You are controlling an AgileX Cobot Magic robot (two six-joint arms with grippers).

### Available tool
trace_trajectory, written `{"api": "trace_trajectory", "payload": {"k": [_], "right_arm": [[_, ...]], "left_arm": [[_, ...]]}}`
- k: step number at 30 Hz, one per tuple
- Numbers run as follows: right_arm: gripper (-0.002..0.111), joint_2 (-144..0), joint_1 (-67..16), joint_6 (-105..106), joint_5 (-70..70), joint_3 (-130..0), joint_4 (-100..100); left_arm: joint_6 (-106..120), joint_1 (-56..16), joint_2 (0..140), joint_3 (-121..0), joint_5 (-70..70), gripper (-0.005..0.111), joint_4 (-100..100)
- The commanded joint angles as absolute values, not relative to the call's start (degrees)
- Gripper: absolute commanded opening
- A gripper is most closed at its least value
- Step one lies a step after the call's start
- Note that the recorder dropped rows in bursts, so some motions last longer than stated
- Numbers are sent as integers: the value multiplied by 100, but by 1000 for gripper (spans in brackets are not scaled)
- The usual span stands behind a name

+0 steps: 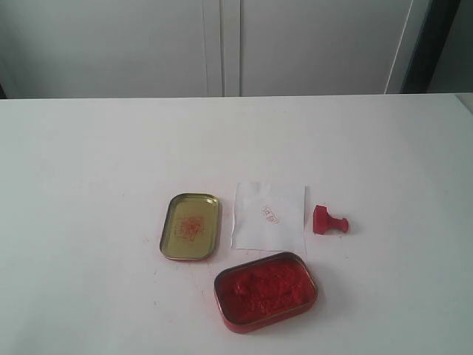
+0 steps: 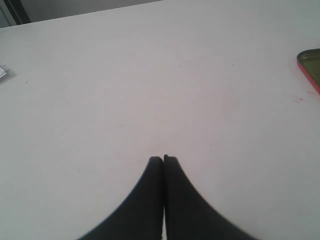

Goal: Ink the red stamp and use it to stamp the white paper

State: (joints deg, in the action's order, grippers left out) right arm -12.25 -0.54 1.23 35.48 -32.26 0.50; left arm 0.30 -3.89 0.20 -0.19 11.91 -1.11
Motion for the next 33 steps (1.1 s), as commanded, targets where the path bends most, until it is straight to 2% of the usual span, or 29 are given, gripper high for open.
{"api": "trace_trajectory", "payload": {"k": [1,33], "right_arm": [[0,-1200,-62,177,3445,-3017,0],[0,-1200,-219,177,3590,-2993,0]], "left_arm": [[46,-385,0,0,1201,0,-96],[46,-385,0,0,1201,0,-96]]}}
